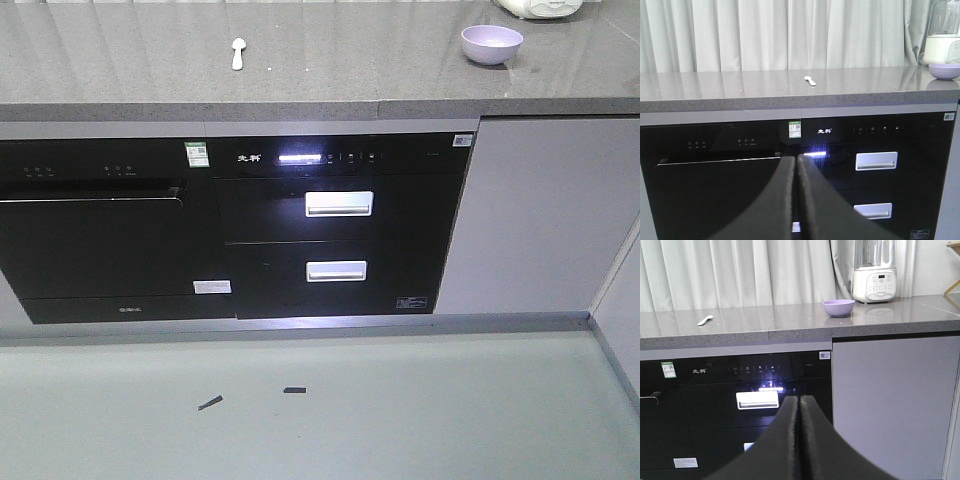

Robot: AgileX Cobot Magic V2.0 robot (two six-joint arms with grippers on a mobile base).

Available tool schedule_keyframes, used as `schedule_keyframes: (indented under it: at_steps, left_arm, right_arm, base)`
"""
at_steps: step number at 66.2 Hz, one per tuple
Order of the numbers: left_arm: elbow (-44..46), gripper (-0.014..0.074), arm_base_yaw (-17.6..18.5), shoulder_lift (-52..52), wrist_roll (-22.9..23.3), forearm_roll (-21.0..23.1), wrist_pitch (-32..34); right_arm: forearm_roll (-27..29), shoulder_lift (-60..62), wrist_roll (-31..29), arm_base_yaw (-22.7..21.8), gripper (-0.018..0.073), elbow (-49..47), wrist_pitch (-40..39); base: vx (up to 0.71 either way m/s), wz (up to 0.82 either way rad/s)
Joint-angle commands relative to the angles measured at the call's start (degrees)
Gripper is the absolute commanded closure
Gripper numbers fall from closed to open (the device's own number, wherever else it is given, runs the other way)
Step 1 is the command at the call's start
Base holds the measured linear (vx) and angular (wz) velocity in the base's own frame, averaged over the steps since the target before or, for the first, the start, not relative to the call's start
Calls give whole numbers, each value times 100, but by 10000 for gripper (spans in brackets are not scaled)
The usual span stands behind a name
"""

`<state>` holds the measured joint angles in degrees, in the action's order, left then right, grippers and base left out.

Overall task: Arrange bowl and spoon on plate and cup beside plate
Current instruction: 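Continue driving forward toward the white spoon and lavender bowl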

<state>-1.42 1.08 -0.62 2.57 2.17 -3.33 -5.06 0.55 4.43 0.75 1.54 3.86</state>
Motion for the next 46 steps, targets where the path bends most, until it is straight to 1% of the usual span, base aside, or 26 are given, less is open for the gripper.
schedule_keyframes:
  at_steps: [1, 46]
  left_arm:
    - [-171, 602, 2, 25, 36, 8, 387]
    - [-171, 602, 2, 25, 36, 8, 387]
  right_arm:
    - [-65, -37, -50, -33, 564, 92, -436]
    - [-65, -37, -50, -33, 564, 92, -436]
  base:
    - [6, 0]
    - [6, -1]
